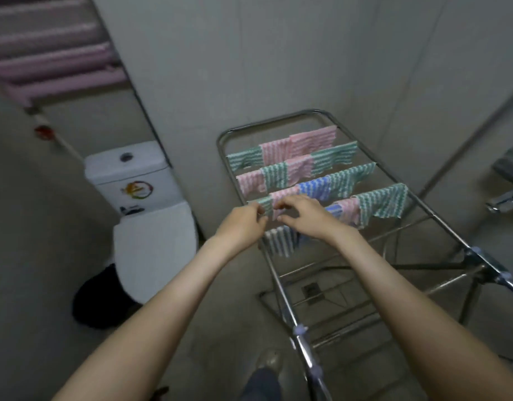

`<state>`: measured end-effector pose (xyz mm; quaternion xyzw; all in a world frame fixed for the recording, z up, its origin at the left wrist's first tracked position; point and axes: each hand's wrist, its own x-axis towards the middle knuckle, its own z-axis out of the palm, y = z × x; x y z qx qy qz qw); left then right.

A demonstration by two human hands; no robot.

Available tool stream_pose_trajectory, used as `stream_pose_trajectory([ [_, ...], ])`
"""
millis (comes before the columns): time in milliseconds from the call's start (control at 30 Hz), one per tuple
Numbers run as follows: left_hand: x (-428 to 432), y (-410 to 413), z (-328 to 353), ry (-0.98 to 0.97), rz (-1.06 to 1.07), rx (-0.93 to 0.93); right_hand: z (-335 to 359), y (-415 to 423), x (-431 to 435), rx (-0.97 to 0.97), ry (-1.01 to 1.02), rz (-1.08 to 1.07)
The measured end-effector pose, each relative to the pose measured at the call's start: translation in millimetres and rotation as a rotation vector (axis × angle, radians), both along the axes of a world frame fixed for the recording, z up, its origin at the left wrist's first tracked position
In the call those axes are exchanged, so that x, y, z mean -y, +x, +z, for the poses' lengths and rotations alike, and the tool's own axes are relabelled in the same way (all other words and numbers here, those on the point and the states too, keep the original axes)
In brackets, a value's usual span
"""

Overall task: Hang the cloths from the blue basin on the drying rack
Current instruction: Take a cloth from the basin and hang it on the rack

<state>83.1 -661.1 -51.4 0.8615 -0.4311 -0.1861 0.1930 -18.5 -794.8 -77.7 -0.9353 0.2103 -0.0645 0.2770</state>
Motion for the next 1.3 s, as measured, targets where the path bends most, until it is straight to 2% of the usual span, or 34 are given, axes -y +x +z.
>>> stream_pose_trajectory([
  [233, -167, 16, 21, 0.034, 0.336, 0.013, 25, 65, -134, 0.007, 0.022, 0.381],
  [367, -266, 22, 35, -0.128, 0.644, 0.050, 37, 110, -223, -0.019, 0.085, 0.609],
  [433, -318, 23, 38, -0.147, 0.802, 0.082, 43, 133, -276, -0.039, 0.097, 0.726],
  [600, -468, 17, 34, 0.026, 1.081, 0.061, 49, 176, -444, -0.051, 0.103, 1.037],
  [700, -546, 7, 25, 0.115, 1.202, 0.004, 38, 185, -533, -0.181, 0.054, 1.145],
  [800, -603, -4, 17, 0.218, 1.274, -0.062, 15, 193, -591, -0.382, -0.068, 1.175],
  [933, -643, -13, 4, 0.309, 1.266, -0.208, -14, 201, -624, -0.568, -0.224, 1.164],
  [1100, -656, -12, -8, 0.372, 1.222, -0.309, -17, 208, -631, -0.571, -0.286, 1.146],
  [1200, -653, -17, -10, 0.424, 1.211, -0.404, -12, 210, -636, -0.544, -0.294, 1.209],
  [1300, -649, -21, -9, 0.528, 1.183, -0.384, -4, 207, -647, -0.484, -0.170, 1.338],
])
